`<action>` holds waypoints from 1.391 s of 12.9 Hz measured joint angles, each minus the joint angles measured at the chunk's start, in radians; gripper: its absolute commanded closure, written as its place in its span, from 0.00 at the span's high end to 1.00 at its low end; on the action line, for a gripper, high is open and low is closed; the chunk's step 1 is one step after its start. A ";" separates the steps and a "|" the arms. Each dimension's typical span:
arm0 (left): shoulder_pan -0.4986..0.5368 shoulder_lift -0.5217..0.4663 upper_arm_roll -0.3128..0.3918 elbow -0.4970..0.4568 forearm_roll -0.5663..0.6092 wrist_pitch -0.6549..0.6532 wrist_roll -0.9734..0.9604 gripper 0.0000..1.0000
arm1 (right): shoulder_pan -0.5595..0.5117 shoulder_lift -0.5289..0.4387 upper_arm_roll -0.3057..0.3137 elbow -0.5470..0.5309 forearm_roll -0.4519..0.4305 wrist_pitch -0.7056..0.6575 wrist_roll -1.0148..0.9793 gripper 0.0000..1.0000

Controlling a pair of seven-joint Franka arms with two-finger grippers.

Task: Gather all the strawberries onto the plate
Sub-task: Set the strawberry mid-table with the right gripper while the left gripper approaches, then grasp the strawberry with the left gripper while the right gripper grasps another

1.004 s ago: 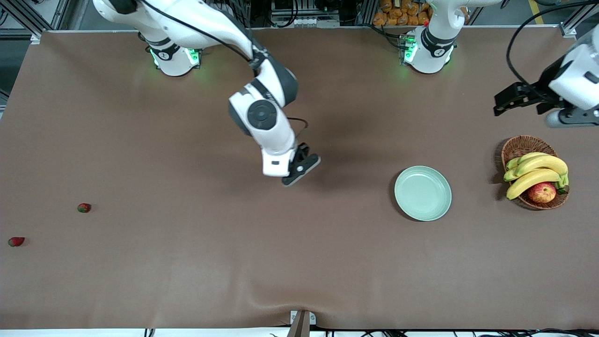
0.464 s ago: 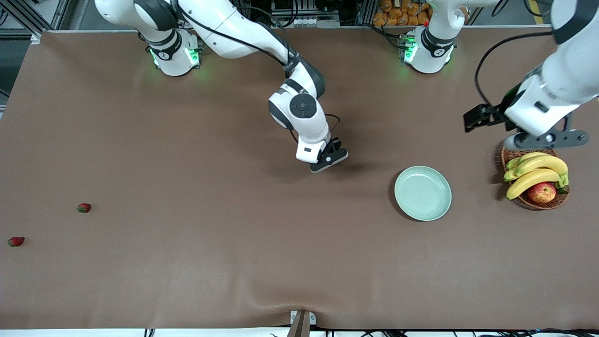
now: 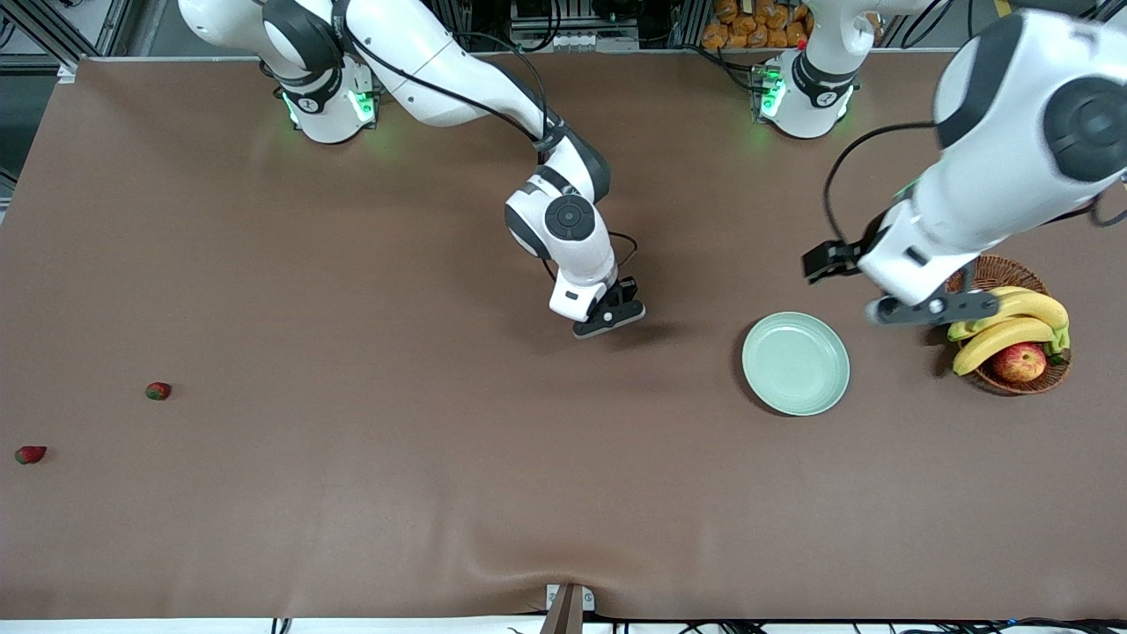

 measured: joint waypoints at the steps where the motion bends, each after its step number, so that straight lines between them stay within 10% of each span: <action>1: -0.016 0.022 -0.001 0.000 0.000 0.022 -0.018 1.00 | 0.000 0.000 -0.003 0.008 -0.001 0.001 0.002 1.00; 9: -0.141 0.107 -0.002 0.001 0.000 0.152 -0.232 1.00 | -0.122 -0.182 -0.046 0.052 -0.003 -0.243 -0.019 1.00; 18: -0.274 0.219 -0.002 0.001 0.029 0.283 -0.488 1.00 | -0.648 -0.350 -0.057 -0.011 -0.006 -0.576 -0.517 1.00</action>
